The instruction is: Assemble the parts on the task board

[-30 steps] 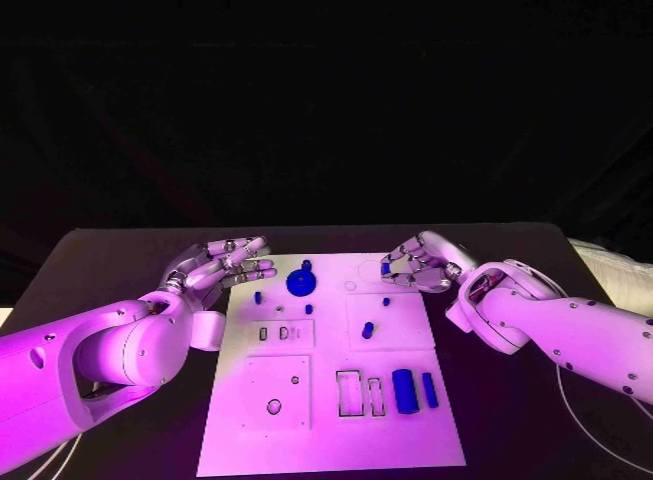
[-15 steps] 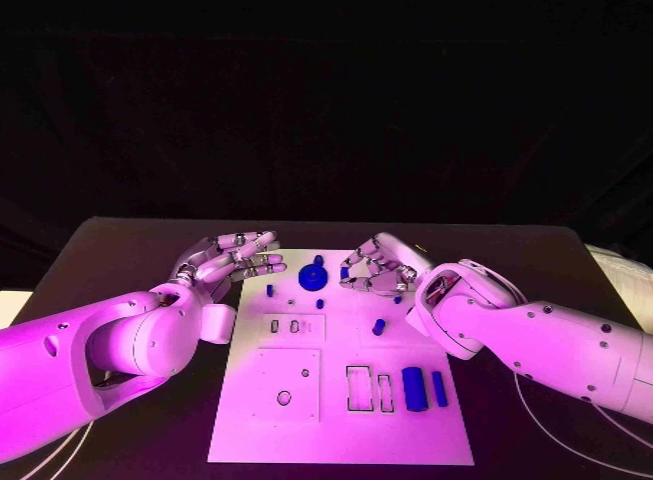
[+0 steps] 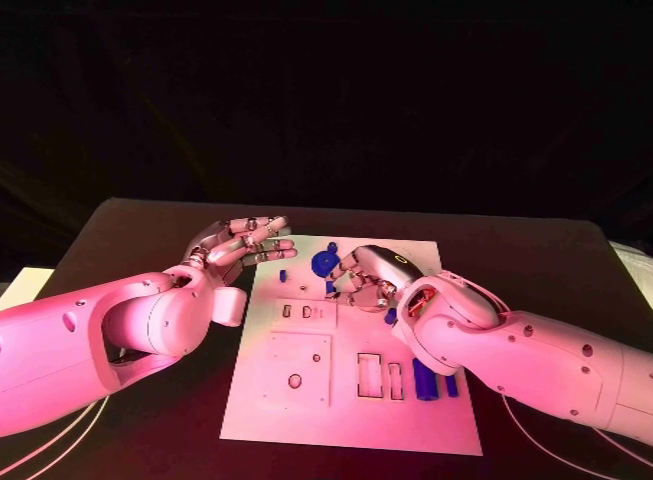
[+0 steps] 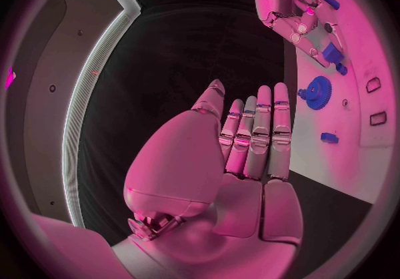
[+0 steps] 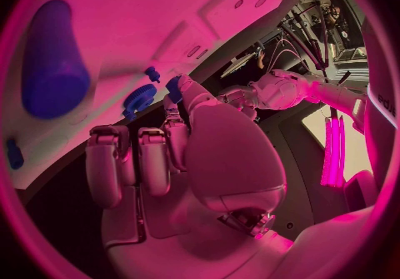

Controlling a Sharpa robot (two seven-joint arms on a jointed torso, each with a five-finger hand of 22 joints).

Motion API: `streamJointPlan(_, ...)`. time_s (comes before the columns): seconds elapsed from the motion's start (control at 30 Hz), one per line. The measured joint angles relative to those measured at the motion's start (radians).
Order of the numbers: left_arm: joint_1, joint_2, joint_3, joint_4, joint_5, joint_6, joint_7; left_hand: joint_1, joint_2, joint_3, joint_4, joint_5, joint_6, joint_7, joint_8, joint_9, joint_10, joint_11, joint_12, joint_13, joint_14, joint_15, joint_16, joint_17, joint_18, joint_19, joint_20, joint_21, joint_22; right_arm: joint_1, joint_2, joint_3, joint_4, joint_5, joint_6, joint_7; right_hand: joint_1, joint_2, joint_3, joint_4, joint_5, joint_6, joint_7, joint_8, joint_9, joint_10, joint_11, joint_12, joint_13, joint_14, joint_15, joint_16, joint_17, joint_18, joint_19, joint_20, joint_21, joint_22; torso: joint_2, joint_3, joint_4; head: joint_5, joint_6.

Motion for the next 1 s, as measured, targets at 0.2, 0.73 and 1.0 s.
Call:
streamJointPlan(0.2,0.000,0.002,0.000,-0.001,0.000,0.000,0.000,0.000,0.000,0.000,0.000,0.000,0.000,0.000,0.000,0.000,0.000,0.000,0.000,0.000,0.000,0.000,0.000,0.000,0.000,0.000,0.000,0.000,0.000,-0.012,0.013,-0.003,0.017,-0.029,0.015,-0.027,0.000,0.000,0.000,0.000,0.001,0.000,0.000,0.000,0.005,0.000,0.000,-0.005,0.000,0.000,0.000,-0.001,0.000,0.000,0.000,0.000,0.000,0.000,0.001,0.0012,-0.0021,0.007,-0.006)
streamJointPlan(0.73,0.000,0.003,0.000,-0.001,0.000,0.000,0.000,0.000,0.000,0.000,0.000,0.000,0.000,0.000,0.000,0.000,0.000,0.000,0.000,0.000,0.000,0.000,0.000,0.000,0.000,0.000,0.000,0.000,0.000,-0.019,0.039,-0.015,0.014,-0.066,0.058,-0.075,-0.003,0.003,0.000,0.000,0.003,-0.001,-0.001,0.000,0.008,0.000,0.000,-0.012,0.001,0.000,0.000,-0.006,0.000,0.000,-0.004,-0.004,0.000,0.000,0.000,0.0025,-0.0026,0.016,-0.017)
streamJointPlan(1.0,0.000,0.004,0.000,-0.001,0.000,0.000,0.000,0.000,0.000,0.000,0.000,0.000,0.000,0.000,0.000,0.000,0.000,0.000,0.000,0.000,0.000,0.000,0.000,0.000,0.000,0.000,0.000,0.000,0.000,-0.018,0.047,-0.017,0.009,-0.074,0.064,-0.080,-0.011,0.002,0.000,0.000,0.003,-0.002,-0.003,0.000,0.012,0.000,0.000,-0.016,0.002,0.000,0.000,-0.012,0.000,0.000,-0.004,-0.003,0.000,0.000,0.000,0.0026,-0.0026,0.019,-0.022)
